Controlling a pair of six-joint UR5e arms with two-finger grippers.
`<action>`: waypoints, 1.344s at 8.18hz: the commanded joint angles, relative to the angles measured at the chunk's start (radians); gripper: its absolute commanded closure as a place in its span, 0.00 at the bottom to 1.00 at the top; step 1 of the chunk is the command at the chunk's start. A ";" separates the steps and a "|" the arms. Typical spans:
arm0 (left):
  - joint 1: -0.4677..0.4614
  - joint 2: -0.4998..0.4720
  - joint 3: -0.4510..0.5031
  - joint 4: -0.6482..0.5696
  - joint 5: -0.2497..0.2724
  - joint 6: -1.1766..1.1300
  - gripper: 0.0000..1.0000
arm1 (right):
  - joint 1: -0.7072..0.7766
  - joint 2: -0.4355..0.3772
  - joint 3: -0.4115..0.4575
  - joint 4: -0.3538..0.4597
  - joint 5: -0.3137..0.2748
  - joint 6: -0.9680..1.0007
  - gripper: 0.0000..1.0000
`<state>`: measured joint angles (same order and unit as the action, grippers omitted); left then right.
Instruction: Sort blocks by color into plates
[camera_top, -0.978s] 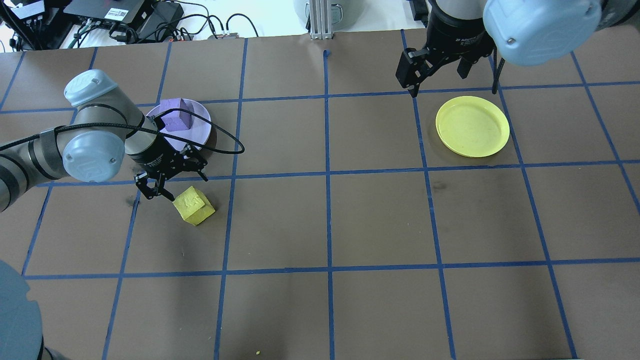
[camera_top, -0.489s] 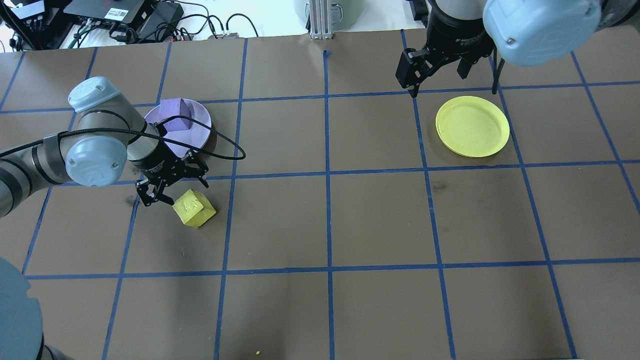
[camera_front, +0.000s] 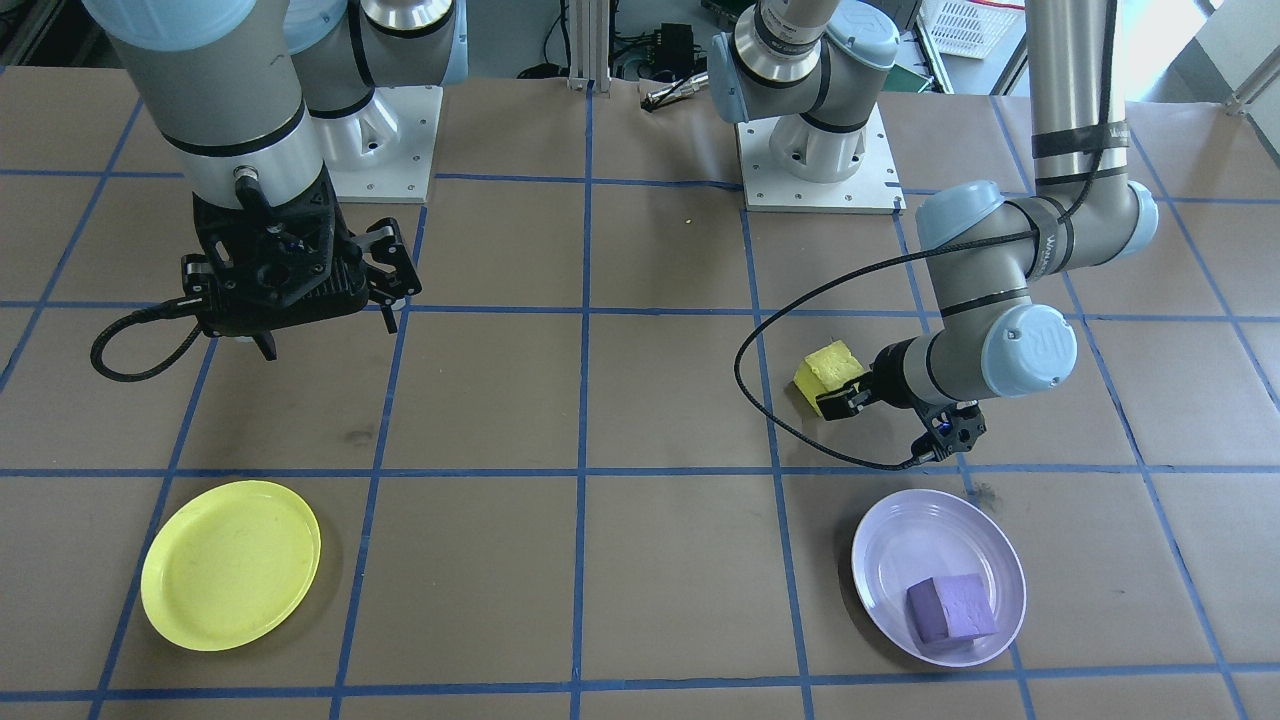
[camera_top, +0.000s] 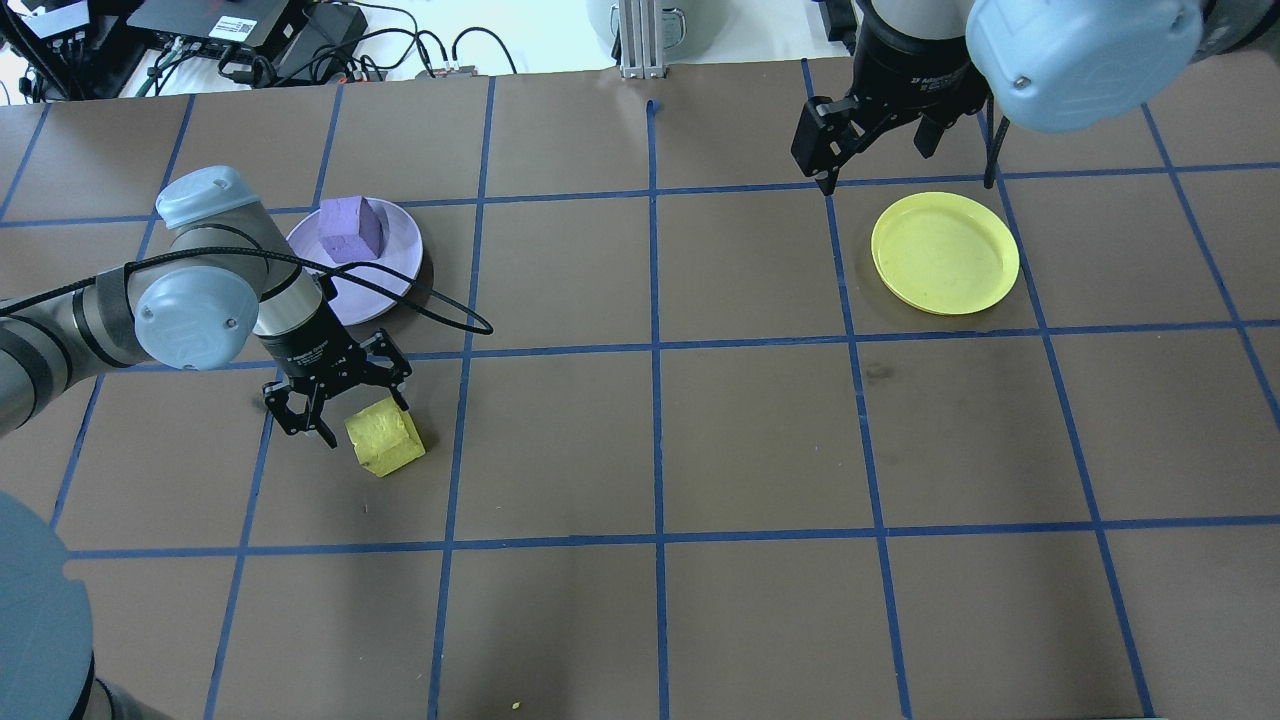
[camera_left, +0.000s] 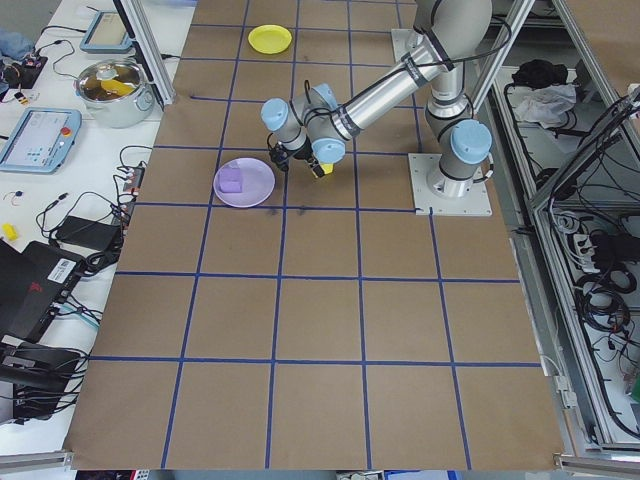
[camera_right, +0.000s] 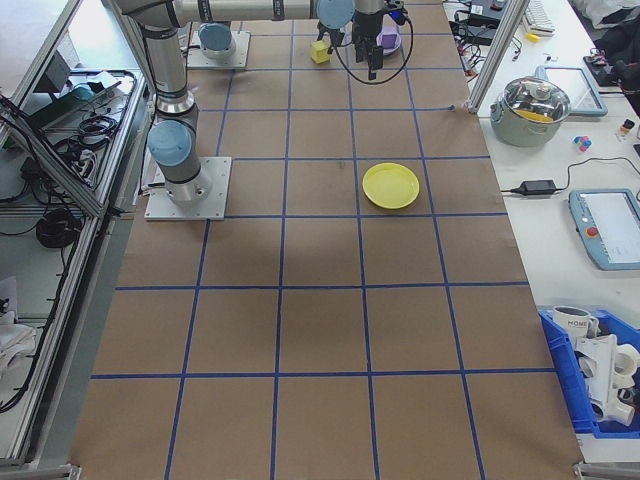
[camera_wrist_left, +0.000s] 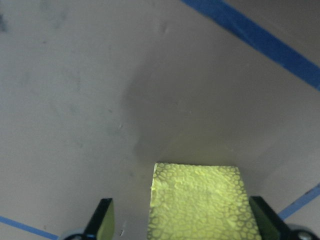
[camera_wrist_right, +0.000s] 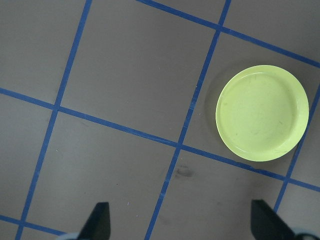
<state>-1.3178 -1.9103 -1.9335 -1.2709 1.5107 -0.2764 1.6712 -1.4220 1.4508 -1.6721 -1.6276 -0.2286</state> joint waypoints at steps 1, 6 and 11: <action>-0.006 -0.001 0.001 -0.010 0.002 0.000 0.06 | -0.001 0.000 0.000 0.000 0.000 0.000 0.00; -0.017 -0.003 0.001 -0.013 0.000 0.055 0.83 | 0.001 0.000 0.000 0.000 0.000 0.000 0.00; -0.323 0.074 0.027 0.023 -0.088 0.039 1.00 | -0.001 0.000 -0.001 0.000 -0.001 0.000 0.00</action>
<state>-1.4873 -1.8582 -1.9288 -1.2763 1.4691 -0.2318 1.6709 -1.4220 1.4506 -1.6721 -1.6276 -0.2286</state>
